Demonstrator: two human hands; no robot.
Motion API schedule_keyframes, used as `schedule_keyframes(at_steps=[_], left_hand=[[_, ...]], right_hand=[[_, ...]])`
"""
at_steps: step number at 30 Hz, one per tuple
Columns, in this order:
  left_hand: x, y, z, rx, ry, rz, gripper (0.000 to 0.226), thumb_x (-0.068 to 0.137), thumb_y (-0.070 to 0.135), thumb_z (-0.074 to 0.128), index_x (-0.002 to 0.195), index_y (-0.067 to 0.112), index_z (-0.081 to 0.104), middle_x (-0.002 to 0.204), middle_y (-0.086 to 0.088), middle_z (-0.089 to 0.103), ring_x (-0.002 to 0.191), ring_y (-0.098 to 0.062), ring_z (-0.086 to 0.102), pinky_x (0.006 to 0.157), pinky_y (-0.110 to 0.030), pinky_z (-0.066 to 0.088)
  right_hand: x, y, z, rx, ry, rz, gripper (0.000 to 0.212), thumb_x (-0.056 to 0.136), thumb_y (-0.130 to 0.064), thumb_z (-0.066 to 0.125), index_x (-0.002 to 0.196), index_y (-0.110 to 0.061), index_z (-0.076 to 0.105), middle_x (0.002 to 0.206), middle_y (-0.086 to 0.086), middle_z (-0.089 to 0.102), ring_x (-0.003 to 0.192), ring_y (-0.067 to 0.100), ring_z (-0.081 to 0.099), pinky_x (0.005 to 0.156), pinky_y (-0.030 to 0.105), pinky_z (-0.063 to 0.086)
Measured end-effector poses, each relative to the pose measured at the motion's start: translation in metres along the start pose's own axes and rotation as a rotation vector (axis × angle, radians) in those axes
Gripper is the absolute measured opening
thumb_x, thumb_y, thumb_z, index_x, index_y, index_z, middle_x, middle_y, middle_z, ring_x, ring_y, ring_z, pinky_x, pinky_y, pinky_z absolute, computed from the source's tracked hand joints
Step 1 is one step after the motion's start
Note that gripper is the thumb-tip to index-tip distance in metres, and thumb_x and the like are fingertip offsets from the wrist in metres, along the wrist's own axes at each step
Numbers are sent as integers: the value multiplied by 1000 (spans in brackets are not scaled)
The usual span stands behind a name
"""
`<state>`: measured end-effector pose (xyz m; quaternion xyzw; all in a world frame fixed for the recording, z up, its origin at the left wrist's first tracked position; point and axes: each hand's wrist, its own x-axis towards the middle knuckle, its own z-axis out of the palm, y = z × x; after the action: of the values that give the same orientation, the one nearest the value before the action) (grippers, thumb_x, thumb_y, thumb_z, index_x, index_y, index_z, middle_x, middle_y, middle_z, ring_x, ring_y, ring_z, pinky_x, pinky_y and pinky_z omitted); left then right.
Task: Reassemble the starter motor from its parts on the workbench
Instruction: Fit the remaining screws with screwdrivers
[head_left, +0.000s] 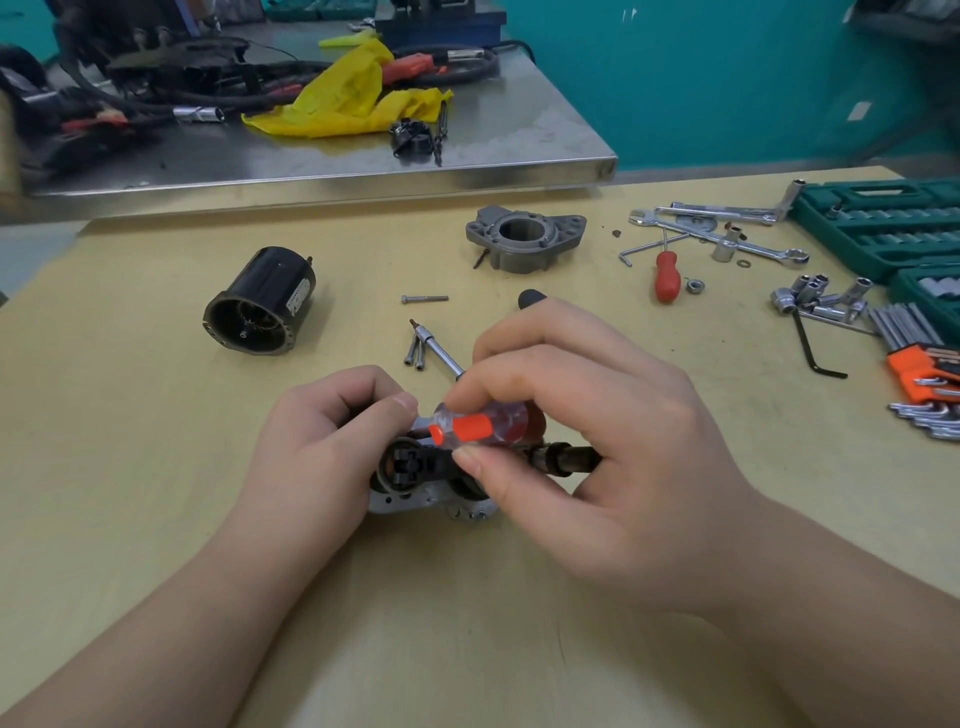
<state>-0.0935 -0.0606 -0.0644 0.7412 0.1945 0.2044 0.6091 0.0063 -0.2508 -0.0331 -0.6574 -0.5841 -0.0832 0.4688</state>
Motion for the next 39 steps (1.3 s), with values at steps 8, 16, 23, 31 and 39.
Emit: schedule_keyframes(at_steps=[8, 16, 23, 31, 39], left_hand=[[0, -3, -1, -11, -11, 22, 24, 81, 20, 67, 79, -5, 65, 80, -41, 53, 68, -45, 50, 67, -55, 42], [-2, -2, 0, -12, -17, 47, 23, 80, 21, 65, 70, 0, 61, 74, -37, 51, 65, -26, 48, 63, -36, 37], [-2, -9, -4, -156, -18, 123, 43, 108, 22, 52, 71, 9, 69, 70, -18, 66, 67, -31, 64, 64, -32, 51], [0, -9, -4, -222, -88, 6, 65, 85, 78, 64, 73, 15, 68, 69, -15, 61, 67, -31, 53, 71, -53, 39], [0, -7, -2, -166, -40, 3, 61, 92, 69, 54, 71, 14, 72, 69, -18, 63, 66, -29, 56, 70, -48, 42]], right_hand=[[0, -2, 4, -38, 21, -52, 22, 90, -3, 82, 111, -7, 78, 100, 9, 59, 85, 15, 58, 79, 16, 44], [-6, 3, 10, 21, 8, -119, 23, 97, -4, 71, 119, 3, 75, 116, 17, 66, 90, 18, 64, 83, 21, 50], [-3, 3, 13, -24, 77, -178, 38, 96, -9, 76, 132, 2, 67, 111, 18, 74, 98, 21, 69, 91, 25, 54], [-7, 4, 14, 31, 55, -202, 32, 99, -5, 67, 127, 12, 68, 123, 24, 67, 104, 19, 66, 94, 26, 53], [-5, 8, 20, 15, 115, -139, 35, 98, -18, 74, 129, -3, 71, 99, 16, 64, 84, 15, 60, 78, 24, 51]])
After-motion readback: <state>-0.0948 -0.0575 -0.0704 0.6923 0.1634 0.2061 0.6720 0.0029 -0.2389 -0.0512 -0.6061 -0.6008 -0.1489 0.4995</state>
